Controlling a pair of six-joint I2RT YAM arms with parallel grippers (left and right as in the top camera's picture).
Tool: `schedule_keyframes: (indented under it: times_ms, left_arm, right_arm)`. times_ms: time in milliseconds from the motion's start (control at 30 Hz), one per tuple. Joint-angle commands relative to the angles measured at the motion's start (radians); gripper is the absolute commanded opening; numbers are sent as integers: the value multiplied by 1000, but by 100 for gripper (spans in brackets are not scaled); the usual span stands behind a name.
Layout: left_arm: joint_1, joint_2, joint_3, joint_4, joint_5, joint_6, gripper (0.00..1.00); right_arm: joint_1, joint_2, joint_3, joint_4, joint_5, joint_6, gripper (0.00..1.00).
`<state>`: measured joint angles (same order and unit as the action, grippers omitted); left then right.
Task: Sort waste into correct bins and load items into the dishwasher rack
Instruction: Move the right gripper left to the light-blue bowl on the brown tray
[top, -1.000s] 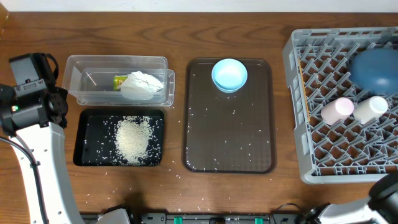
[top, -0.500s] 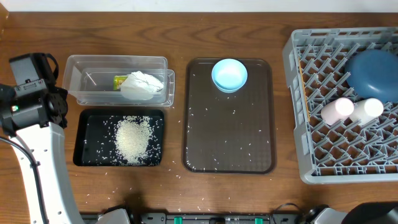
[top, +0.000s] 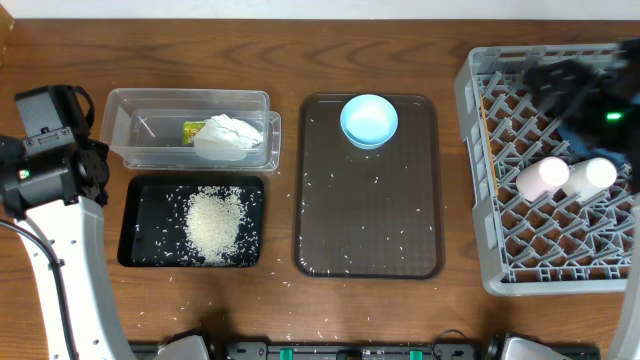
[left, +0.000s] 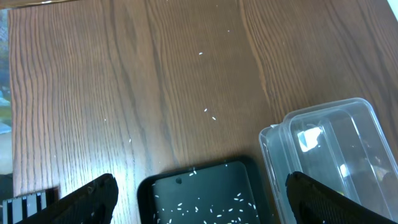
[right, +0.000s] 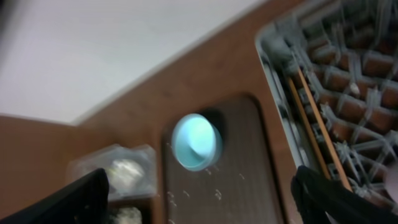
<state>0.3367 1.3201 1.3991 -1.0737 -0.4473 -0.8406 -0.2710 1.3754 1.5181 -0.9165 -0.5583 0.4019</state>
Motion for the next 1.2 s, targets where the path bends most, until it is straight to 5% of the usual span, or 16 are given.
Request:
schedule_keyframes:
  times_ms: [0, 433, 767, 867, 967, 1167]
  left_arm:
    - [3, 2, 3, -3, -9, -2, 89]
    - [3, 2, 3, -3, -9, -2, 89]
    - [3, 2, 3, -3, -9, -2, 89]
    - [3, 2, 3, -3, -9, -2, 89]
    - [3, 2, 3, -3, -9, -2, 89]
    - [3, 2, 3, -3, -9, -2, 89]
  right_arm:
    - [126, -14, 6, -49, 262, -63, 95]
    - [438, -3, 12, -219, 314, -126, 99]
    - [574, 56, -26, 5, 319, -79, 99]
    - [594, 130, -34, 73, 397, 68, 97]
    - [610, 228, -34, 164, 381, 76, 84]
    - [626, 439, -34, 293, 425, 144, 88]
